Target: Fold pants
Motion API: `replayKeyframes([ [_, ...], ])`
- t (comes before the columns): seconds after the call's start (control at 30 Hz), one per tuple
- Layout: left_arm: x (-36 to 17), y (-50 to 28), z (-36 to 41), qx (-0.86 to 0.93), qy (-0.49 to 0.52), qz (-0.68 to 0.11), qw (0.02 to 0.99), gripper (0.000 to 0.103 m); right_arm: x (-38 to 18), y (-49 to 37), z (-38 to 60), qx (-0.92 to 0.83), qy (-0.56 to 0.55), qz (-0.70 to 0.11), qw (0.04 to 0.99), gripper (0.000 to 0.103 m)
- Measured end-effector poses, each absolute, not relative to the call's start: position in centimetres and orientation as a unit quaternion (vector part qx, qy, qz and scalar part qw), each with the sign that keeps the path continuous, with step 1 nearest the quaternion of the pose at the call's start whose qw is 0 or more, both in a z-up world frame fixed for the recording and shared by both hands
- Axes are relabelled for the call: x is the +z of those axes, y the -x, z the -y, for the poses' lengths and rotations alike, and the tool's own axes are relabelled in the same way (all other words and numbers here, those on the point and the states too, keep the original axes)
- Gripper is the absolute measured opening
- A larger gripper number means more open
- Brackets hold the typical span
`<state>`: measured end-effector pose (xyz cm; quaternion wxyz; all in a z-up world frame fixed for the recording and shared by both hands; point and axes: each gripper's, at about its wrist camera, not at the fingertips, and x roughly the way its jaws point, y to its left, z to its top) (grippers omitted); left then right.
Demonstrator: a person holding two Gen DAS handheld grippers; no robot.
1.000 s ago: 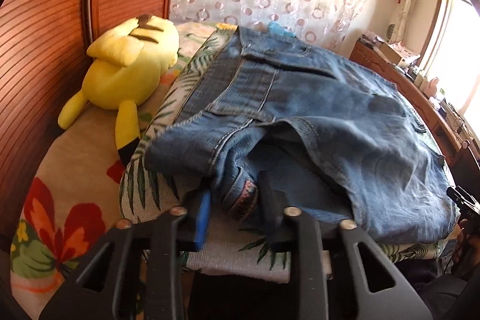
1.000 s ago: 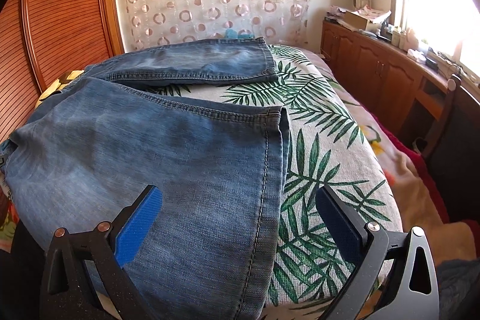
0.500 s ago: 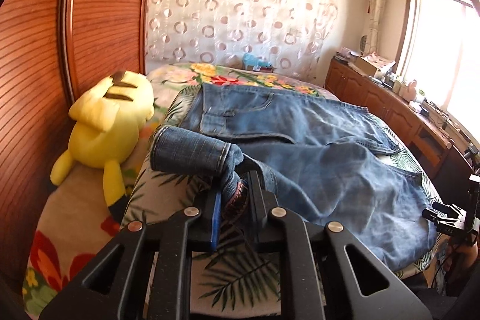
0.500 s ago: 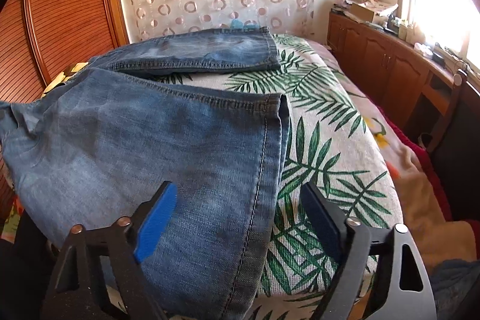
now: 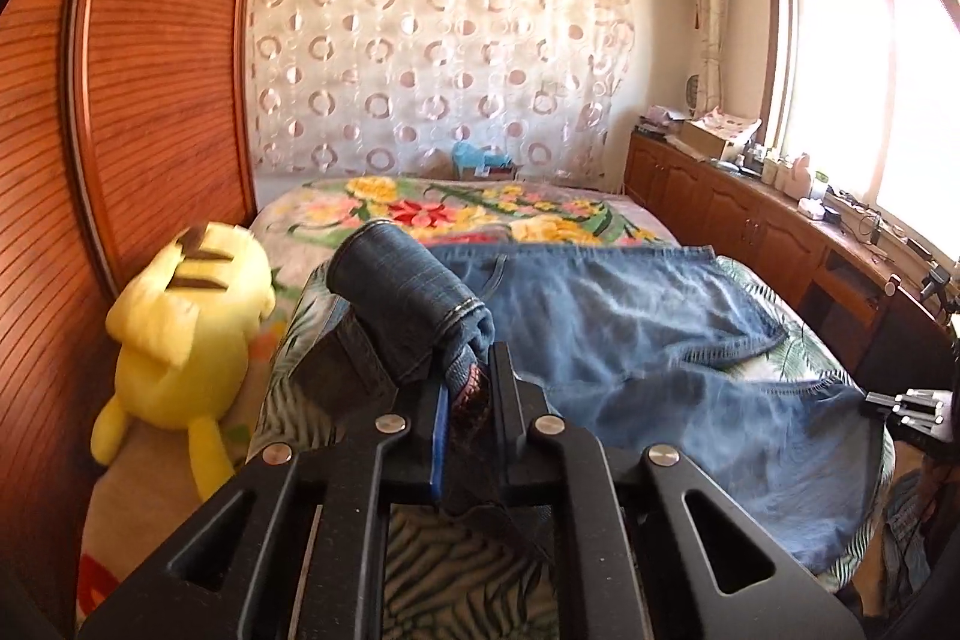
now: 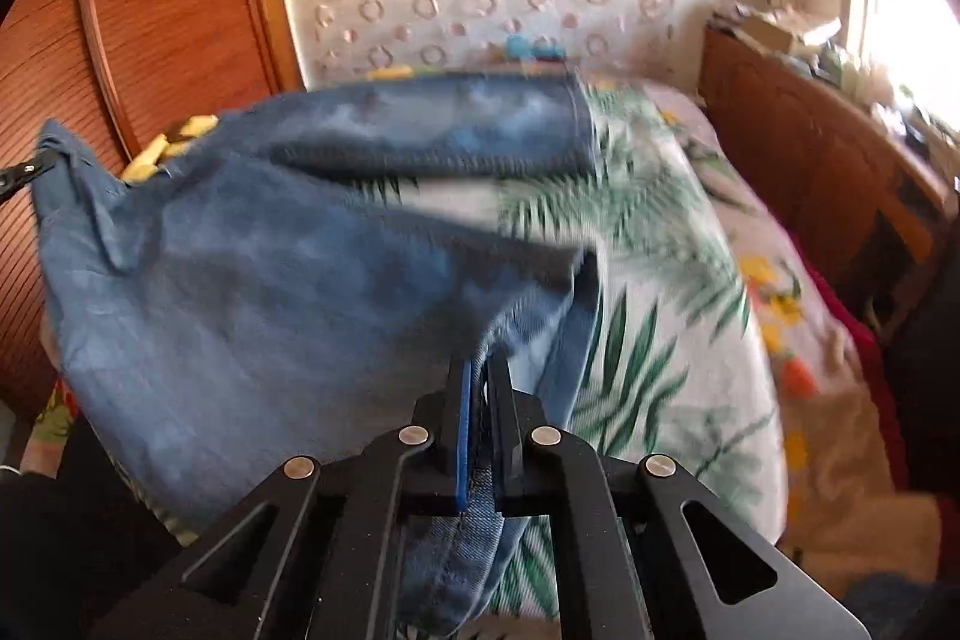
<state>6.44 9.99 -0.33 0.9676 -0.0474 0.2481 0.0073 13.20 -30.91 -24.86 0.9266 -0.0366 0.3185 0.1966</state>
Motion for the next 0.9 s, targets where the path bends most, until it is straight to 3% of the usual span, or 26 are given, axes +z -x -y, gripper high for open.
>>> replayKeyframes([
  [0.3,2.2,-11.2,-9.8,0.002,0.040,-0.220,0.975,0.012,-18.6,-16.8,29.8,0.200,0.073,-0.256,0.943,0.004],
  [0.73,0.5,-15.7,-9.5,-0.005,0.032,-0.250,0.968,0.012,-23.6,-24.1,27.2,0.224,0.039,-0.318,0.921,0.004],
  [0.77,0.3,-15.9,-9.5,-0.006,0.035,-0.254,0.966,0.012,-23.9,-24.0,27.6,0.223,0.034,-0.323,0.919,0.010],
  [0.8,0.3,-16.1,-9.4,-0.008,0.037,-0.257,0.966,0.012,-24.0,-23.8,28.0,0.217,0.032,-0.327,0.919,0.024],
  [0.9,0.3,-16.4,-9.4,-0.013,0.042,-0.259,0.965,0.012,-23.3,-22.3,29.4,0.205,0.029,-0.321,0.924,0.043],
])
